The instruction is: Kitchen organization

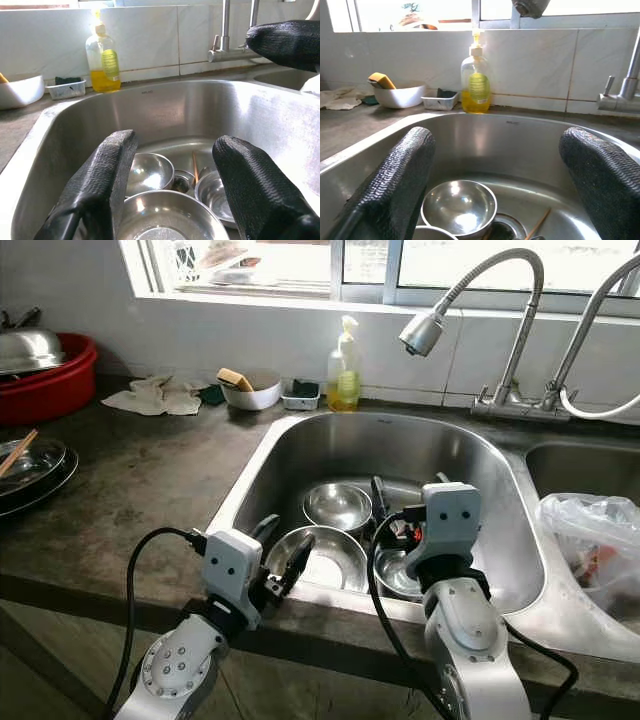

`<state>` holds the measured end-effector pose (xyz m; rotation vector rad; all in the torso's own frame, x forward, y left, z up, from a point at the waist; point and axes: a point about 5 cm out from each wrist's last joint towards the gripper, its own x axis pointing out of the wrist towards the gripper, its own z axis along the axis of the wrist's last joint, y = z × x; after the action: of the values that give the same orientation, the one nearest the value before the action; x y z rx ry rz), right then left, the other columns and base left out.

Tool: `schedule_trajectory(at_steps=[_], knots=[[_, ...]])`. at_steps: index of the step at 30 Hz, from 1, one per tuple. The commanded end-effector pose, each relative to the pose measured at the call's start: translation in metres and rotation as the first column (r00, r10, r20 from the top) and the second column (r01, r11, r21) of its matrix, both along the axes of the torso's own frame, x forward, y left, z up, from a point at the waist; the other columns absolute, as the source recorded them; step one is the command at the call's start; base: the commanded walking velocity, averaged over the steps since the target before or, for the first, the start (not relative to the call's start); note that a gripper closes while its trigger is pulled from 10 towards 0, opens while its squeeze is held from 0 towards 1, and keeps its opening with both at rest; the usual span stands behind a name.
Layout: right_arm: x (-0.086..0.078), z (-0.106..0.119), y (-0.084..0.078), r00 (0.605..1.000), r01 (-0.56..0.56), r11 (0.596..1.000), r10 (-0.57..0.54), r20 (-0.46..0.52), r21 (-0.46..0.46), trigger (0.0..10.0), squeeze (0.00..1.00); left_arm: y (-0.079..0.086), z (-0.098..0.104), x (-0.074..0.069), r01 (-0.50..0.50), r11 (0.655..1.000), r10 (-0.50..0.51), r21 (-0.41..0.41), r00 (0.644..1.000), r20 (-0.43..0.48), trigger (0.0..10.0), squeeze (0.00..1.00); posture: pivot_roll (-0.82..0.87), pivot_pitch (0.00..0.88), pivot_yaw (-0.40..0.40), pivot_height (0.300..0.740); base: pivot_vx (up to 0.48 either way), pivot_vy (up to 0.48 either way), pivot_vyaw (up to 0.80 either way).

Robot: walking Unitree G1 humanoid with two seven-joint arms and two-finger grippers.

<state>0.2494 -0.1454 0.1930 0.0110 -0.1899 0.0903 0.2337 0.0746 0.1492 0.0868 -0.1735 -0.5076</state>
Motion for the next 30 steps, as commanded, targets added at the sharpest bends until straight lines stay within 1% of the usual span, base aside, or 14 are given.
schedule_trajectory(at_steps=[1,7,30], knots=[[-0.0013,0.0062,0.0020,0.999,-0.005,1.000,0.005,0.038,0.002,10.0,0.00,-0.0002,0.0015,-0.0010,0.000,1.000,0.000,0.005,1.000,-0.003,10.0,0.00,0.00,0.000,-0.022,0.740,-0.307,0.000,0.00],[-0.0006,0.0067,0.0051,0.999,-0.013,1.000,0.013,0.043,0.007,10.0,0.00,-0.0010,0.0014,-0.0013,0.005,1.000,-0.005,0.011,1.000,-0.001,10.0,0.00,0.00,0.000,-0.022,0.740,-0.309,0.000,0.00],[0.0020,0.0070,0.0083,0.999,-0.008,1.000,0.007,0.043,0.013,10.0,0.00,-0.0011,-0.0004,-0.0004,0.009,1.000,-0.009,0.017,1.000,-0.007,10.0,0.00,0.00,0.000,-0.017,0.740,-0.333,0.000,0.00]])
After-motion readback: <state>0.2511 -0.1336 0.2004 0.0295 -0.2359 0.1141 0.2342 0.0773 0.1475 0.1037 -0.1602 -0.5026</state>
